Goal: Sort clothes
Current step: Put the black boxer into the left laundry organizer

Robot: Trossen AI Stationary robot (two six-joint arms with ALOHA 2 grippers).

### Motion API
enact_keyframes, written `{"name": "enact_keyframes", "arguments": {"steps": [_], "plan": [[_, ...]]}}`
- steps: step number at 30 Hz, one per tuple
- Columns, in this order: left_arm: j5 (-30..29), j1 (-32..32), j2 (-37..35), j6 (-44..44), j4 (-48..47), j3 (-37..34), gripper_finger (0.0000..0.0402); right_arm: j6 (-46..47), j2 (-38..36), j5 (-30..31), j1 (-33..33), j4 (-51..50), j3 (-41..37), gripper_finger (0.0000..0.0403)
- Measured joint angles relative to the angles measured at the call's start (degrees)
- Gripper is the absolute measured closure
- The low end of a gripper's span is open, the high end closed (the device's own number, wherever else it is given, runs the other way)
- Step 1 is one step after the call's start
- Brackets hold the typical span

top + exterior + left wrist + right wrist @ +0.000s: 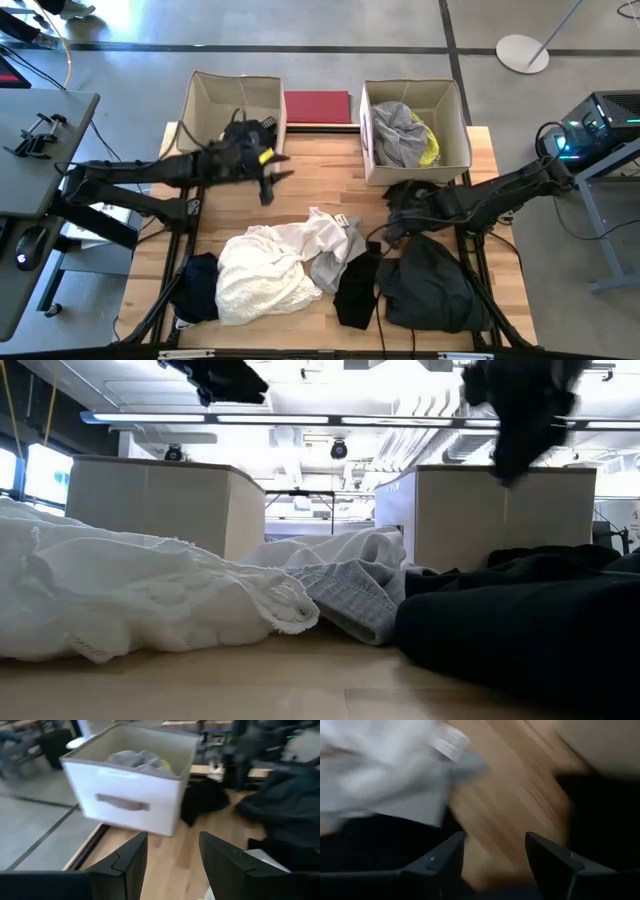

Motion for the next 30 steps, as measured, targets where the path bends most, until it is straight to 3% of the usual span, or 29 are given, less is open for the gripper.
{"name": "enact_keyframes", "arguments": {"steps": [4,9,13,17,21,27,30], "plan": [[-0.06,-3.58,0.67,-0.4,7.41,-4.79,0.0234,9.22,0.07,-2.31,0.0,-5.07,-6.22,0.0201],[-0.08,-6.38,0.6,-0.96,9.93,-8.14,0.0234,17.85,0.09,-1.53,-0.66,-4.39,-16.34,0.0201],[-0.08,-7.53,0.6,-1.45,10.04,-8.33,0.0234,22.4,0.1,1.0,-3.96,0.42,-23.47,0.0201],[-0.08,-7.85,0.6,-1.45,10.87,-8.32,0.0234,21.33,0.06,1.62,-8.58,9.19,-29.51,0.0207],[-0.11,-7.83,0.6,-1.12,11.24,-8.32,0.0234,17.02,-0.43,0.99,-12.09,15.21,-32.66,0.0254],[-0.11,-7.83,0.66,-1.05,11.35,-8.32,0.0234,9.37,-0.02,-0.59,-11.85,15.86,-30.34,0.0383],[-0.1,-7.83,0.71,-1.03,11.33,-8.32,0.0234,7.15,0.29,-1.96,-10.39,17.18,-27.26,0.0384]]}}
